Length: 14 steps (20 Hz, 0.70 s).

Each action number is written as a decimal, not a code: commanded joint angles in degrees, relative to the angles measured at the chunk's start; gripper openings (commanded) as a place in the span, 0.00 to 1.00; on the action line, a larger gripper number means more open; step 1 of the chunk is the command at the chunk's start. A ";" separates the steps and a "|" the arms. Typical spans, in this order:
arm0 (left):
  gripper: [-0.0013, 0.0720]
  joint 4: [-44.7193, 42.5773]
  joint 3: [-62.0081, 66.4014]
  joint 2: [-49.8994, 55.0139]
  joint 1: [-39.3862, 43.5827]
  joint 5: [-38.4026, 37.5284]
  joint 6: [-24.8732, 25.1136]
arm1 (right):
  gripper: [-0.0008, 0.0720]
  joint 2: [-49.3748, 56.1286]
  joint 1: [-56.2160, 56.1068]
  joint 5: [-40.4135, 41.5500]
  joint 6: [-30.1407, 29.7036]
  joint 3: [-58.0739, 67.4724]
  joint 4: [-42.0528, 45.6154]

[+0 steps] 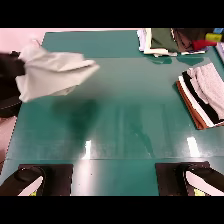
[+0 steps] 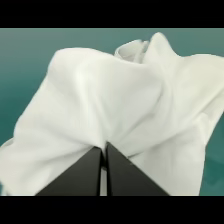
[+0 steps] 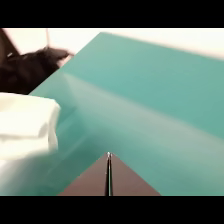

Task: Fold the shirts.

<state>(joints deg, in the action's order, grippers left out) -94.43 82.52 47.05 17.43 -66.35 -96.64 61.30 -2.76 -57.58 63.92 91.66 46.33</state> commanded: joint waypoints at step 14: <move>0.57 6.14 24.11 40.30 19.54 3.26 5.22 | 0.04 1.73 0.00 -2.71 3.17 9.31 11.28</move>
<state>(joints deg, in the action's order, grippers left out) -88.71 105.56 85.41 42.72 -58.33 -89.30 62.41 -2.76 -59.31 66.85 100.84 57.34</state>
